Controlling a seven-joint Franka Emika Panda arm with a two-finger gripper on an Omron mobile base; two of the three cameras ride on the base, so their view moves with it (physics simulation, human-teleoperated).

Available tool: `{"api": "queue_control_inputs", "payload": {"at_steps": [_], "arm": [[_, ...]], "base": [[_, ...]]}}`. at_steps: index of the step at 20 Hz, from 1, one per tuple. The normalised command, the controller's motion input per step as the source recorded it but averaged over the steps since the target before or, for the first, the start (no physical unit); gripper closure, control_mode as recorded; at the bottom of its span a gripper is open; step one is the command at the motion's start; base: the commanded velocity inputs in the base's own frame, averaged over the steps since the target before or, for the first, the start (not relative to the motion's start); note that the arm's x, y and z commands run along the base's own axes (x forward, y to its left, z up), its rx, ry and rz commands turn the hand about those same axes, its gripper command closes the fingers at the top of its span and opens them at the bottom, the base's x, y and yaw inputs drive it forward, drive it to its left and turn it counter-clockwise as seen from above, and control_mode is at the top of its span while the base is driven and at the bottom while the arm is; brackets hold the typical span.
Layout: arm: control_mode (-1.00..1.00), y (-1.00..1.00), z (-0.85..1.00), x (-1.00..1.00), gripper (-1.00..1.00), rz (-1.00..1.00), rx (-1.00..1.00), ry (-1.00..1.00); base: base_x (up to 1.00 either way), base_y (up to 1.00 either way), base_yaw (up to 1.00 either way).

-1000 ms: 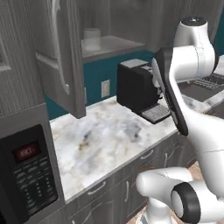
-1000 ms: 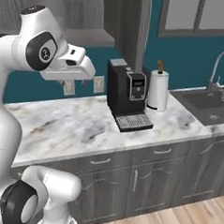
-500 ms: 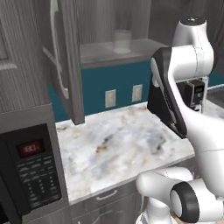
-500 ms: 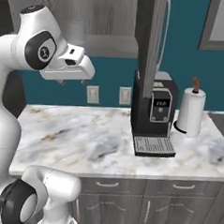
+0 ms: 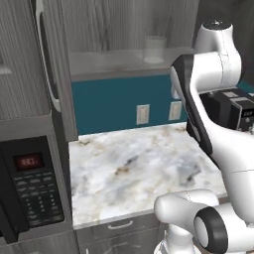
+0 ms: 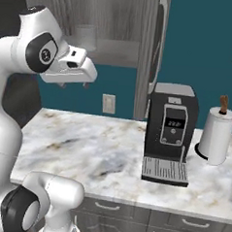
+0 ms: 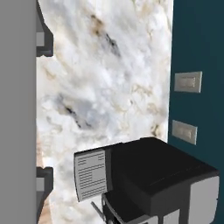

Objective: There is a bowl on the dining counter. Grab a lemon wedge from the fridge and place it in the bowl. Then get the liquor bottle and glass cup from the cabinet and place them next to the bowl.

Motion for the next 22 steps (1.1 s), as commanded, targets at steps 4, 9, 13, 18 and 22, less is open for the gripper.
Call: {"api": "queue_control_inputs", "payload": {"at_steps": [4,9,13,18,22], "arm": [[1.00,0.00,0.00,0.00,-1.00,0.00,0.00,0.00],[-1.00,0.00,0.29,-0.02,-1.00,0.01,0.06,-0.14],[-1.00,0.00,0.53,-0.02,-1.00,0.00,0.09,-0.29],[-1.00,0.00,0.53,0.09,-1.00,0.00,0.09,-0.27],[-1.00,0.00,0.47,0.22,-1.00,0.00,0.11,-0.24]], "base": [[0.45,0.00,0.09],[0.02,0.00,0.01],[0.00,0.00,0.00],[0.00,0.00,0.00],[0.00,0.00,0.00]]}}
